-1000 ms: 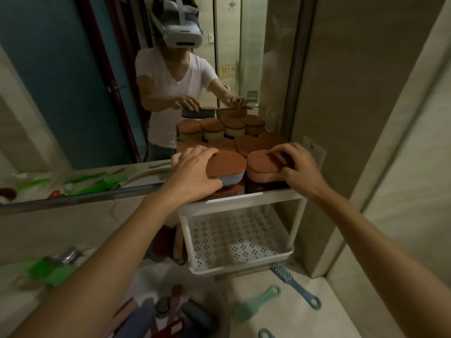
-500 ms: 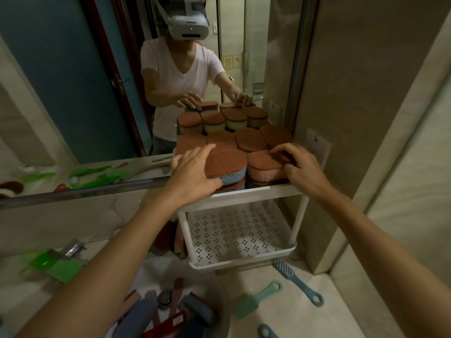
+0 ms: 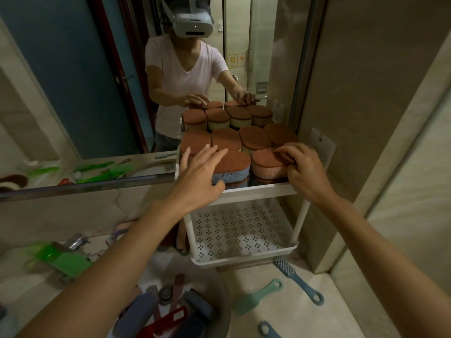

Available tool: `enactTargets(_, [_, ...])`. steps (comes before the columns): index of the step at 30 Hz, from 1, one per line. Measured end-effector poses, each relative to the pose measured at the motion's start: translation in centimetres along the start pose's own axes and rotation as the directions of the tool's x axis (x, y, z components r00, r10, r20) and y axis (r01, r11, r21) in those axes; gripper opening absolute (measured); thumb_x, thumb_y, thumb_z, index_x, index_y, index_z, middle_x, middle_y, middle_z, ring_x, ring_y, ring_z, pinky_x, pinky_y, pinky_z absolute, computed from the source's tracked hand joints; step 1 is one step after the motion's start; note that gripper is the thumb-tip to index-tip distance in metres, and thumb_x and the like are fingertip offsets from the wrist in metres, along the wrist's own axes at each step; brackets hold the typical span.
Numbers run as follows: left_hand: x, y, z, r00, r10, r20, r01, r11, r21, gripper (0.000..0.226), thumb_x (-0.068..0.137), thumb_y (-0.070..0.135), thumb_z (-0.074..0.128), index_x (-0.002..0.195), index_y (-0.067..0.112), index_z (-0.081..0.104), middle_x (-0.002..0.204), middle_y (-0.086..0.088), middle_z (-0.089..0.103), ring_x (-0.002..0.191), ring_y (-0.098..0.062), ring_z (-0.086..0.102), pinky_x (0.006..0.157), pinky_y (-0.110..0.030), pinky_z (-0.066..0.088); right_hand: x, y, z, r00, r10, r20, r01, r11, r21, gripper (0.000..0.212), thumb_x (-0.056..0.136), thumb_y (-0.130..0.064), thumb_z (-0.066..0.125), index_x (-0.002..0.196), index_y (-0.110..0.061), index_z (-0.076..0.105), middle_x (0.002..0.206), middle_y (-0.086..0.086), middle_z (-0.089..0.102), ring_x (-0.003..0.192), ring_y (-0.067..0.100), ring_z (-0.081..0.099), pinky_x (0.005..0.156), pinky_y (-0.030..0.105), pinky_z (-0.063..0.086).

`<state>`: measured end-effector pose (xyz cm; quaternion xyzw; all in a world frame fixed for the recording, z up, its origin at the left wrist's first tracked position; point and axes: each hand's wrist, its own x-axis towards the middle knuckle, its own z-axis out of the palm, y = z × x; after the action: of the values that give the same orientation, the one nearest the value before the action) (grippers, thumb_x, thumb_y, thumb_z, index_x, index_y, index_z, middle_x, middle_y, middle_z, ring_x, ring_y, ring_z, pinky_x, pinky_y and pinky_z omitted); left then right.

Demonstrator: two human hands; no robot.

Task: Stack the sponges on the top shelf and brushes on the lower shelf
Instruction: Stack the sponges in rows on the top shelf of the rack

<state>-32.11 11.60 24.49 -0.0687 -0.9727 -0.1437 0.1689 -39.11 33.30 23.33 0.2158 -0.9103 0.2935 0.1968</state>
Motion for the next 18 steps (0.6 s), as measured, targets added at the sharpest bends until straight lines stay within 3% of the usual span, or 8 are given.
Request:
enactTargets(3, [-0.8, -0.6, 1.3, 0.980, 0.133, -0.149, -0.116, 0.986, 0.115, 0.056, 0.085, 0.027, 0.057, 0.139, 0.022, 0.043, 0.151, -0.009, 0.034, 0.143, -0.025, 0.024, 0.114, -0.042, -0.004, -1.0, -0.5, 0.5, 0.993, -0.080, -0.092, 0.073, 0.994, -0.077, 0.046, 0.078, -0.005, 0.043, 0.121, -0.007, 0.058, 0.127, 0.015, 0.054, 0.121, 0.032, 0.043, 0.102, 0.039, 0.034])
enactTargets(5, [-0.9, -0.7, 1.7, 0.976, 0.120, -0.180, -0.099, 0.988, 0.122, 0.052, 0.084, 0.029, 0.060, 0.134, 0.022, 0.050, 0.149, -0.012, 0.038, 0.141, -0.030, 0.028, 0.113, -0.049, 0.005, -1.5, -0.8, 1.1, 0.987, -0.125, -0.097, 0.113, 0.986, -0.120, 0.047, 0.080, -0.020, 0.038, 0.118, -0.008, 0.061, 0.123, 0.016, 0.057, 0.118, 0.033, 0.048, 0.103, 0.045, 0.035])
enactTargets(8, [-0.9, -0.7, 1.4, 0.991, -0.015, -0.131, 0.010, 0.999, -0.039, 0.057, 0.088, 0.031, 0.060, 0.141, 0.027, 0.038, 0.155, -0.008, 0.022, 0.145, -0.026, 0.014, 0.118, -0.045, 0.008, -1.8, -1.3, 1.6, 0.993, -0.095, -0.066, 0.085, 0.986, -0.141, 0.049, 0.080, -0.025, 0.039, 0.122, -0.011, 0.059, 0.127, 0.013, 0.056, 0.123, 0.031, 0.046, 0.112, 0.051, 0.026])
enactTargets(13, [-1.7, -1.5, 0.6, 0.958, -0.180, -0.223, 0.151, 0.978, -0.142, 0.081, 0.075, 0.040, 0.072, 0.144, 0.023, 0.033, 0.137, -0.011, 0.035, 0.124, -0.027, 0.040, 0.103, -0.041, 0.041, -1.9, -2.0, 1.7, 0.996, -0.046, -0.071, 0.036, 0.990, -0.135, 0.054, 0.079, -0.032, 0.035, 0.125, -0.014, 0.057, 0.132, 0.010, 0.052, 0.129, 0.027, 0.040, 0.117, 0.042, 0.005])
enactTargets(16, [-1.6, -1.8, 0.4, 0.951, -0.272, -0.148, 0.249, 0.956, -0.154, 0.090, 0.075, 0.049, 0.069, 0.147, 0.028, 0.020, 0.141, -0.008, 0.034, 0.126, -0.028, 0.041, 0.102, -0.043, 0.040, -1.9, -2.2, 2.1, 0.995, -0.026, -0.096, 0.008, 0.983, -0.183, 0.064, 0.074, -0.042, 0.025, 0.123, -0.017, 0.058, 0.132, 0.010, 0.050, 0.131, 0.027, 0.036, 0.116, 0.047, 0.001])
enactTargets(18, [-1.4, -1.9, 0.4, 0.959, -0.263, -0.104, 0.241, 0.952, -0.191, 0.089, 0.076, 0.048, 0.068, 0.147, 0.027, 0.018, 0.146, -0.007, 0.032, 0.130, -0.028, 0.039, 0.101, -0.040, 0.038, -2.1, -2.4, 2.4, 0.994, 0.000, -0.106, -0.022, 0.977, -0.211, 0.065, 0.074, -0.044, 0.024, 0.123, -0.019, 0.058, 0.131, 0.010, 0.049, 0.131, 0.027, 0.036, 0.116, 0.049, 0.001])
